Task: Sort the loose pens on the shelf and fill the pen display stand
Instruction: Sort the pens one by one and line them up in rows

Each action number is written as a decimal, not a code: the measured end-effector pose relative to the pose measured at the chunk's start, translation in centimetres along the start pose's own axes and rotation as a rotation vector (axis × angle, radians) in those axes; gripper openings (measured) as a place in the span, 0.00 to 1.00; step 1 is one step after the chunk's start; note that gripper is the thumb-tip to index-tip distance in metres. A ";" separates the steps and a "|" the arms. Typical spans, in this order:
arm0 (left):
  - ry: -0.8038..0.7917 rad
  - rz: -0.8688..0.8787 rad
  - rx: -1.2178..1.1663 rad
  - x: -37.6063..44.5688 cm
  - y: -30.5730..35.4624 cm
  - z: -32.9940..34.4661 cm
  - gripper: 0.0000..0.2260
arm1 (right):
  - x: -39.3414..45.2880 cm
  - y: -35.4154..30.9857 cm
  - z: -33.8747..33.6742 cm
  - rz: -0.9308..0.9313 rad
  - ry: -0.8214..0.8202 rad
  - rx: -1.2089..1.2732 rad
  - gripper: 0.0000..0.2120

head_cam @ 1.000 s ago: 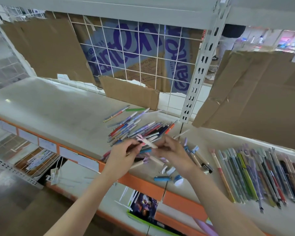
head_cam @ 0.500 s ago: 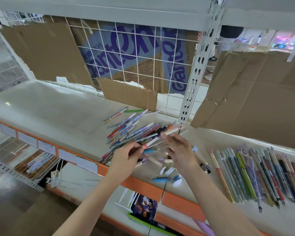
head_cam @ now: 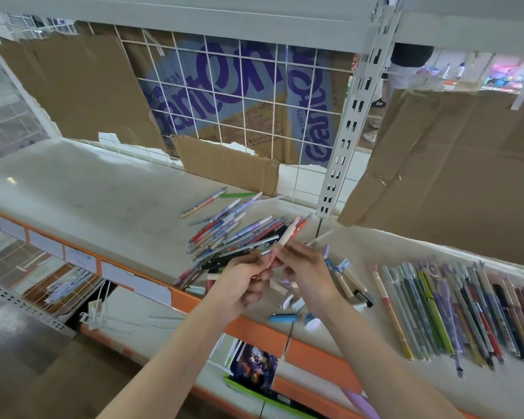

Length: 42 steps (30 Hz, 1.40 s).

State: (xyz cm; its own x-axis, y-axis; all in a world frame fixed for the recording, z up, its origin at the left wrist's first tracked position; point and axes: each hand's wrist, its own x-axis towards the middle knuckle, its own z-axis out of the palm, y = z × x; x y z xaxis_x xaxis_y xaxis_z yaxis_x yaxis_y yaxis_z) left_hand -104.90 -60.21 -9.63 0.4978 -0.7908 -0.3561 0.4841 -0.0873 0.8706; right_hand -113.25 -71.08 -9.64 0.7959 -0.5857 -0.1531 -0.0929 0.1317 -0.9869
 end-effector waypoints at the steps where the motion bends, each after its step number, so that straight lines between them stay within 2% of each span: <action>1: -0.006 -0.012 -0.001 0.1 0.2 0.1 0.08 | 0.1 -0.2 0.0 0.008 0.002 -0.039 0.10; 5: -0.014 0.013 0.005 0.5 0.8 0.6 0.07 | 1.1 -1.3 -0.7 0.047 -0.020 -0.030 0.12; 8: -0.005 0.069 0.080 0.3 0.7 0.8 0.07 | 1.8 -2.3 -1.5 0.002 0.118 -0.157 0.16; 10: 0.049 0.146 0.181 0.3 0.5 1.2 0.09 | 2.1 -2.3 -1.4 -0.073 0.208 -0.302 0.18; 14: 0.185 0.279 0.437 0.5 0.0 2.7 0.12 | 2.1 -1.8 -0.5 -0.059 0.229 -0.198 0.17; 20: 0.019 0.036 0.041 0.3 1.1 2.5 0.09 | 2.0 -2.2 -0.6 -0.070 0.138 -0.049 0.16; 24: -0.040 0.023 0.039 0.6 1.1 1.6 0.09 | 1.9 -2.0 -0.7 -0.109 0.095 -0.098 0.15; 27: 0.036 0.120 0.284 1.4 0.8 0.2 0.10 | 1.7 -1.2 -1.1 -0.102 0.043 -0.114 0.11; 31: 0.223 0.265 0.862 3.7 1.1 -3.0 0.10 | 1.9 -1.1 -3.3 -0.092 0.075 -0.048 0.10; 33: 0.391 0.364 1.069 5.5 2.0 -4.8 0.08 | 2.0 -1.2 -5.0 -0.108 0.126 -0.187 0.12; 36: 0.596 0.448 1.186 8.4 3.7 -6.7 0.09 | 1.8 -0.7 -7.4 -0.079 0.193 -0.573 0.09; 40: 0.687 0.313 1.456 11.0 4.7 -7.3 0.14 | 0.8 0.0 -9.7 -0.026 0.289 -0.817 0.01; 42: 0.686 0.225 1.527 11.7 4.7 -7.3 0.17 | 0.1 0.2 -10.6 -0.014 0.354 -0.901 0.06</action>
State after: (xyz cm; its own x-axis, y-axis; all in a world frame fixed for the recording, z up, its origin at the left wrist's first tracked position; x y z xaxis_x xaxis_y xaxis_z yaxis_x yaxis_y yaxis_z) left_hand -91.56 -65.44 -12.19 0.8521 -0.5141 0.0979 -0.5190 -0.8062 0.2841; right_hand -119.56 -79.58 -10.38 0.5879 -0.8090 -0.0023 -0.6260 -0.4531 -0.6347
